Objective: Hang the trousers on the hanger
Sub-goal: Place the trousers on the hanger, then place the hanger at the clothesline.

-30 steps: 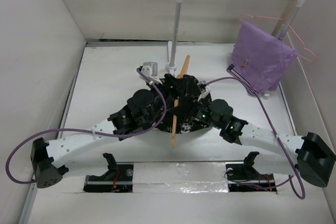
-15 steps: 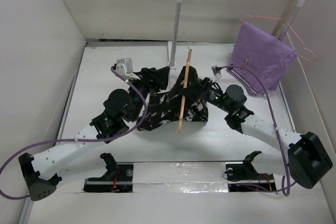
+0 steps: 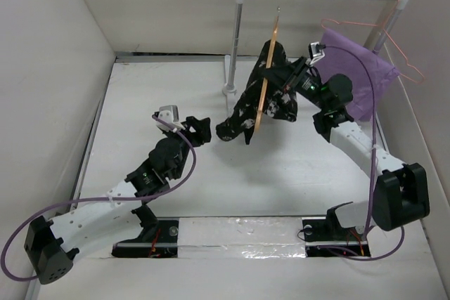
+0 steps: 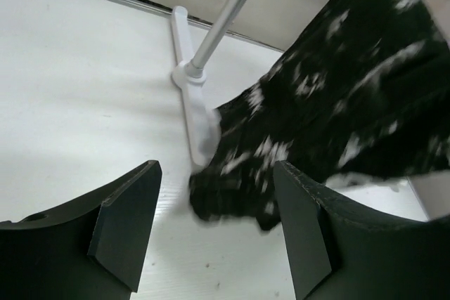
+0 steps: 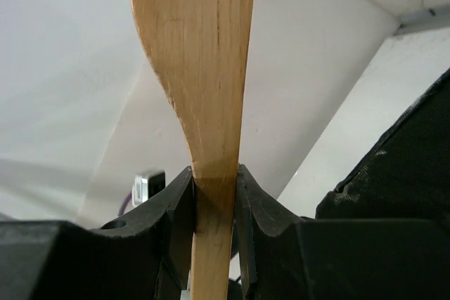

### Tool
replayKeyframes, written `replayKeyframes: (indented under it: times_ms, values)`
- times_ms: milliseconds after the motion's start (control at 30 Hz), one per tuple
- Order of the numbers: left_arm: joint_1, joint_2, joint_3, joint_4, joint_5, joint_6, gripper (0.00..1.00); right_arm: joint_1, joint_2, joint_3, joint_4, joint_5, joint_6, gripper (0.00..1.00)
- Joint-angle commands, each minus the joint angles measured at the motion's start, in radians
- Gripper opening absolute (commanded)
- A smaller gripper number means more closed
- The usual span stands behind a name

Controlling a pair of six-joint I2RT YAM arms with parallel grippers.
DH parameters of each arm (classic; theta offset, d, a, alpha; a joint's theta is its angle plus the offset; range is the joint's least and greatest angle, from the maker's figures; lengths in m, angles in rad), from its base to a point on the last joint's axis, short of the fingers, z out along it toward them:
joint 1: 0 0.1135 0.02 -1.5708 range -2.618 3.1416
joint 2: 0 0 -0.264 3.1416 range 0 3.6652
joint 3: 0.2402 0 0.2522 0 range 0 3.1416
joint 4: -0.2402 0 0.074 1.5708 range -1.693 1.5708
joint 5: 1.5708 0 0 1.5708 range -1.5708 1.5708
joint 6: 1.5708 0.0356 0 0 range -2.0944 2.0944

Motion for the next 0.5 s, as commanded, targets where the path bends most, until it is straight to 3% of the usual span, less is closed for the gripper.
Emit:
replayKeyframes:
  times_ms: [0, 467]
  values:
    - [0.009, -0.080, -0.043, 0.080, -0.034, 0.044, 0.61, -0.046, -0.005, 0.160, 0.148, -0.026, -0.014, 0.00]
    - [0.009, -0.118, -0.147, 0.110, -0.043, 0.075, 0.62, -0.178, 0.180, 0.394, 0.020, -0.050, -0.021, 0.00]
